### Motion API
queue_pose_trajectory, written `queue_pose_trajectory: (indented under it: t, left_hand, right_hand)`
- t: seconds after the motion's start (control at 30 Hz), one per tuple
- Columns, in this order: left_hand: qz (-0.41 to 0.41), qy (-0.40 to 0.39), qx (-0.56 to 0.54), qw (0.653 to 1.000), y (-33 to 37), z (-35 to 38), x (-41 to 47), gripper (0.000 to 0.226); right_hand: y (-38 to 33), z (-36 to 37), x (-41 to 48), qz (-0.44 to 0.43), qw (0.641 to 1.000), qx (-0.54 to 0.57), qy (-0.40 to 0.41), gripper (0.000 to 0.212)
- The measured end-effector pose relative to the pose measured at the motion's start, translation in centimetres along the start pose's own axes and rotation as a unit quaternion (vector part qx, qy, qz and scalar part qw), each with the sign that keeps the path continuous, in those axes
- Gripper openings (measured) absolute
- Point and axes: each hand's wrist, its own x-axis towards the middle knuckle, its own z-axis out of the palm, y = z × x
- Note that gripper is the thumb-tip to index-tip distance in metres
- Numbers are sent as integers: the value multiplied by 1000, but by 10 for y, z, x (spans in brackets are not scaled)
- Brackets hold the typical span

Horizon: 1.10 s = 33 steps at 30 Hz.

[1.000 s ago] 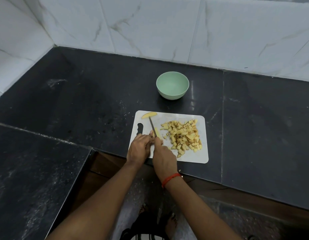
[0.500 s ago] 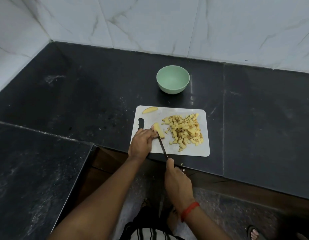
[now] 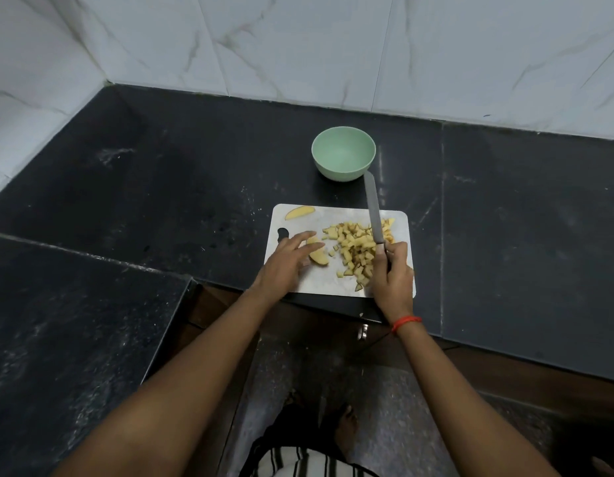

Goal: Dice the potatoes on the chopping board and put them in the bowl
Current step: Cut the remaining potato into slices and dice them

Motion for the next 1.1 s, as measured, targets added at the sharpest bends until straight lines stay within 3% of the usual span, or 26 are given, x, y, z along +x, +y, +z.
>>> queue_pose_trajectory:
  t: [0.17, 0.3, 0.43, 0.67, 0.93, 1.1]
  left_hand:
    - [41, -122, 110, 986, -4, -21, 19, 66]
    - [70, -132, 155, 977, 1, -28, 28, 70]
    - [73, -131, 166, 975, 6, -31, 32, 61]
    - [22, -99, 132, 986, 10, -22, 25, 37]
    - [-153, 28, 28, 987, 18, 4, 4, 34]
    - [-165, 89, 13, 982, 21, 18, 1, 30]
  right_hand:
    - [10, 1, -7, 12, 999, 33, 14, 16]
    - [14, 2, -4, 23, 999, 27, 5, 18]
    - [15, 3, -4, 23, 1000, 19, -1, 19]
    - [14, 3, -5, 16, 1000, 16, 0, 19]
    - [15, 3, -5, 8, 1000, 12, 3, 17]
    - [16, 4, -5, 6, 1000, 11, 1, 16]
